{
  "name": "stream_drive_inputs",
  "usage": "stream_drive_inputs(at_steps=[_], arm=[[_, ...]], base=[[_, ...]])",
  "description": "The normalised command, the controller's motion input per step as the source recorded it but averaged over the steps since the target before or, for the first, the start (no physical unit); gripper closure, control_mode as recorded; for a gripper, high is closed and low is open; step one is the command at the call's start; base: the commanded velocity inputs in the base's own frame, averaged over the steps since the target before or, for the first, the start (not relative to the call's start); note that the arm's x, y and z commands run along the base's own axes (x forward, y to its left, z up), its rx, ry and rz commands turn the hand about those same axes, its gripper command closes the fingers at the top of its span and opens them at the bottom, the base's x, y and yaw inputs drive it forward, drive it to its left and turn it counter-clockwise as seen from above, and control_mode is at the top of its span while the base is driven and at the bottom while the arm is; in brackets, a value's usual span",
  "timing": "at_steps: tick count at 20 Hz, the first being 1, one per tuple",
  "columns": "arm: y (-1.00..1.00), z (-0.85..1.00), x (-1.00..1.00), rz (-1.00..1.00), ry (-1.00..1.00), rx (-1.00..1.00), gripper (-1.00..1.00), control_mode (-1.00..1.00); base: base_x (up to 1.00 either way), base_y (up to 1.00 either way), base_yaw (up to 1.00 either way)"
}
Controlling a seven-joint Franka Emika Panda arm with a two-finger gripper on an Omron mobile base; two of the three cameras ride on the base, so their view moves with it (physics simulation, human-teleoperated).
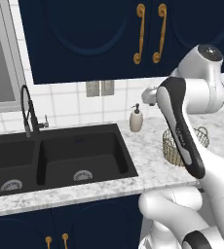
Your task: Open the cabinet, pick up the bread from the cabinet and place it in the basket. Then move the basket to the dining counter.
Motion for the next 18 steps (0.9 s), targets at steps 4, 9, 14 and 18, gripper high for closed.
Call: stream_drive_inputs(at_steps=[4, 9, 14, 18], arm=[[0.46, 0.87, -0.01, 0.00, -0.29, -0.01, -1.00, -1.00], [0.23, 0.99, 0.00, -0.02, -0.24, -0.07, -1.00, -1.00], [0.05, 0.72, 0.09, -0.01, -0.28, -0.02, -1.00, -1.00], [0.00, 0.15, 0.38, 0.00, -0.21, 0.00, -1.00, -1.00]], base=[[0.00, 0.00, 0.00], [0.00, 0.00, 0.00], [0.00, 0.00, 0.00], [0.00, 0.00, 0.00]])
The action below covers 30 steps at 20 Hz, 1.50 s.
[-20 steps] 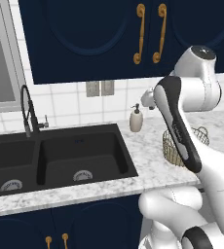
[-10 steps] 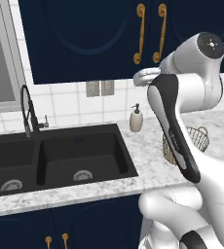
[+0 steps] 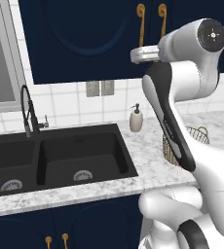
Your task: Open the cabinet, pick up the bread from the cabinet and place it in the basket. Then move the basket to the dining counter.
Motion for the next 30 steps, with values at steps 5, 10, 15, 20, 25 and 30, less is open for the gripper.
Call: stream_drive_inputs(at_steps=[5, 10, 15, 20, 25, 30], arm=[[0.00, 0.14, 0.54, -0.05, 0.06, 0.00, -1.00, -1.00], [0.00, 0.03, 0.54, -0.03, 0.03, 0.00, -1.00, -1.00], [-0.07, 0.00, 0.49, 0.00, -0.04, 0.01, -1.00, -1.00], [-0.19, 0.01, 0.42, 0.00, 0.00, 0.03, -1.00, -1.00], [-0.03, 0.00, 0.56, 0.00, 0.00, 0.00, -1.00, -1.00], [0.04, 0.00, 0.59, 0.00, 0.00, 0.00, -1.00, -1.00]], base=[[0.00, 0.00, 0.00], [0.00, 0.00, 0.00], [0.00, 0.00, 0.00], [0.00, 0.00, 0.00], [0.00, 0.00, 0.00], [0.00, 0.00, 0.00]])
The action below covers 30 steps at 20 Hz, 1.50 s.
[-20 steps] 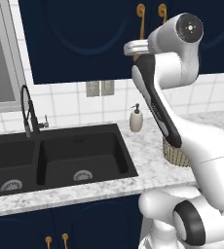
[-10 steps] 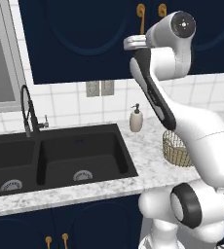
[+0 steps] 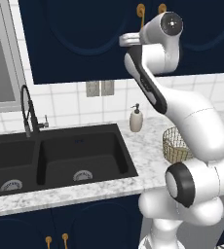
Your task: Open the cabinet, pick up the bread from the cabinet and place it in the basket. Then move the basket to the dining counter.
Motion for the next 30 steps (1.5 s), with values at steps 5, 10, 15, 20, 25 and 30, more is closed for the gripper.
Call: stream_drive_inputs(at_steps=[5, 10, 15, 20, 25, 30], arm=[[0.04, -0.01, 0.59, 0.00, 0.00, 0.00, -1.00, -1.00], [0.36, -0.13, 0.60, 0.00, 0.00, 0.00, 1.00, -1.00], [0.47, -0.07, 0.27, 0.03, 0.05, 0.01, 1.00, -1.00], [0.98, 0.00, -0.05, 0.17, 0.06, 0.09, 1.00, -1.00], [1.00, -0.12, -0.53, 0.18, -0.01, 0.08, 1.00, -1.00], [1.00, -0.04, -0.98, 0.09, -0.07, 0.01, 1.00, -1.00]], base=[[0.00, 0.00, 0.00], [0.00, 0.00, 0.00], [0.00, 0.00, 0.00], [0.00, 0.00, 0.00], [0.00, 0.00, 0.00], [0.00, 0.00, 0.00]])
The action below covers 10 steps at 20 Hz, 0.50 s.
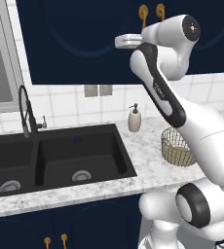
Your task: Open the cabinet, pick up the bread from the cabinet and place it in the basket. Then move the basket to the dining counter.
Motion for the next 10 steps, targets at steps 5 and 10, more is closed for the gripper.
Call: stream_drive_inputs(at_steps=[5, 10], arm=[[1.00, 0.00, -0.95, 0.00, 0.00, 0.00, 1.00, -1.00], [1.00, 0.00, -0.75, 0.00, 0.00, 0.00, 1.00, -1.00]], base=[[0.00, 0.00, 0.00], [0.00, 0.00, 0.00]])
